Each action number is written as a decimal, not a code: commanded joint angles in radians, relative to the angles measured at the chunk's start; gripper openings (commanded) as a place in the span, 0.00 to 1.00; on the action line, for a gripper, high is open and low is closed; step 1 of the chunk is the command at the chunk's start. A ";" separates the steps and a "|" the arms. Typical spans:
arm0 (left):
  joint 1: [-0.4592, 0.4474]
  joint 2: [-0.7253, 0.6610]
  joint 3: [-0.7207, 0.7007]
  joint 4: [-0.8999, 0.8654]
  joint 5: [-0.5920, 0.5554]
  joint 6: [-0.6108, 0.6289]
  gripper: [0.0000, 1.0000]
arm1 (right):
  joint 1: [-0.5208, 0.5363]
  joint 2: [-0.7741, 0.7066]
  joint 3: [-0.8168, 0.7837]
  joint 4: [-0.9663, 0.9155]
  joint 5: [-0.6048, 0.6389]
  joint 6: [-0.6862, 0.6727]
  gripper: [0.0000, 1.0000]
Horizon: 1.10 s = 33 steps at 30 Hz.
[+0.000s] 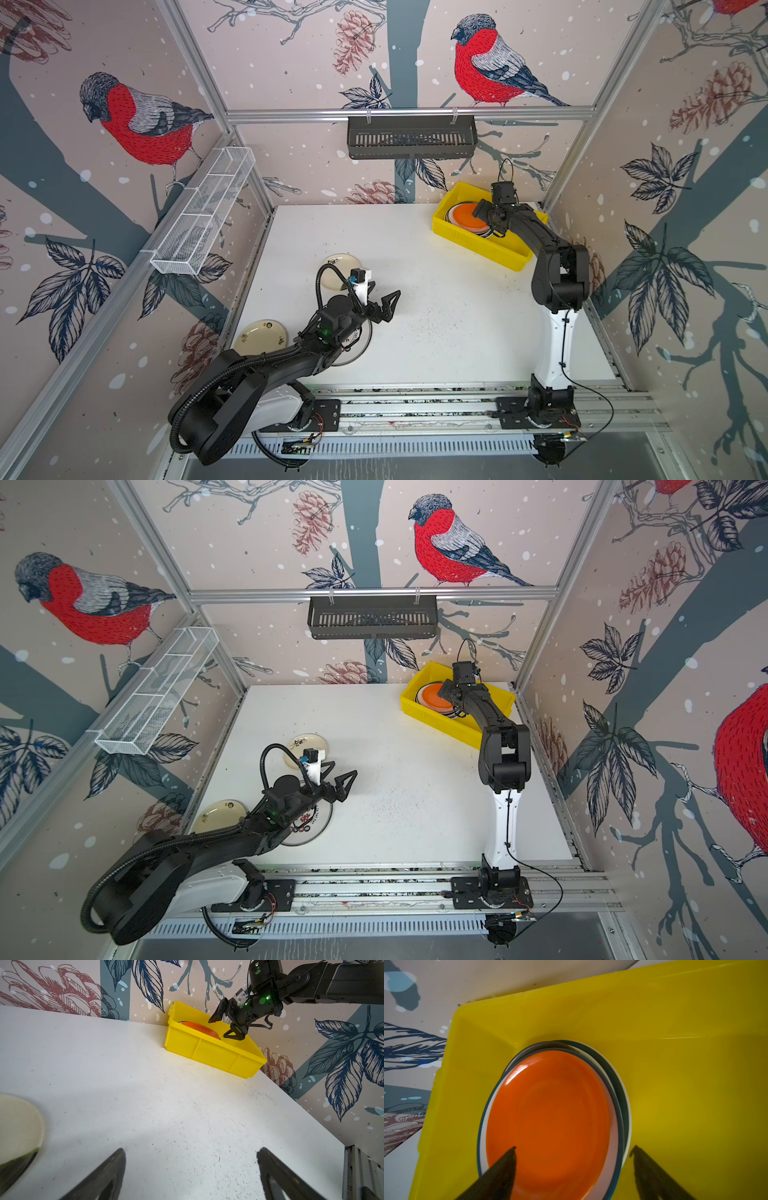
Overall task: Place the plates into the plastic bin on the countertop
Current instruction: Place the plate in the plastic bin, then pick up the plate from the bottom-left of the table.
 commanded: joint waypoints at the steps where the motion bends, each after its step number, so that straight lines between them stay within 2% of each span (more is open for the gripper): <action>1: -0.002 0.004 0.008 0.018 -0.017 0.012 0.98 | 0.036 -0.075 -0.008 0.016 0.056 -0.061 0.99; 5: -0.002 0.005 0.012 0.003 -0.036 0.015 0.98 | 0.109 -0.229 -0.130 0.084 0.158 -0.099 0.99; 12: -0.002 -0.012 0.015 -0.019 -0.062 0.012 0.98 | 0.211 -0.564 -0.509 0.282 0.143 -0.069 0.99; 18: -0.002 -0.001 0.014 -0.021 -0.087 -0.003 0.98 | 0.279 -0.844 -0.841 0.402 0.069 -0.030 0.99; 22: -0.002 0.019 0.015 -0.023 -0.117 -0.009 0.98 | 0.312 -0.976 -0.984 0.438 -0.041 0.057 0.99; 28: -0.002 0.003 0.032 -0.096 -0.188 -0.020 0.98 | 0.451 -1.085 -1.154 0.501 -0.017 0.138 0.99; 30: -0.002 -0.011 0.040 -0.162 -0.257 -0.047 0.98 | 0.497 -1.072 -1.194 0.534 -0.043 0.147 0.99; 33: 0.002 -0.045 0.061 -0.278 -0.294 -0.088 0.98 | 0.561 -1.011 -1.196 0.527 -0.086 0.141 0.99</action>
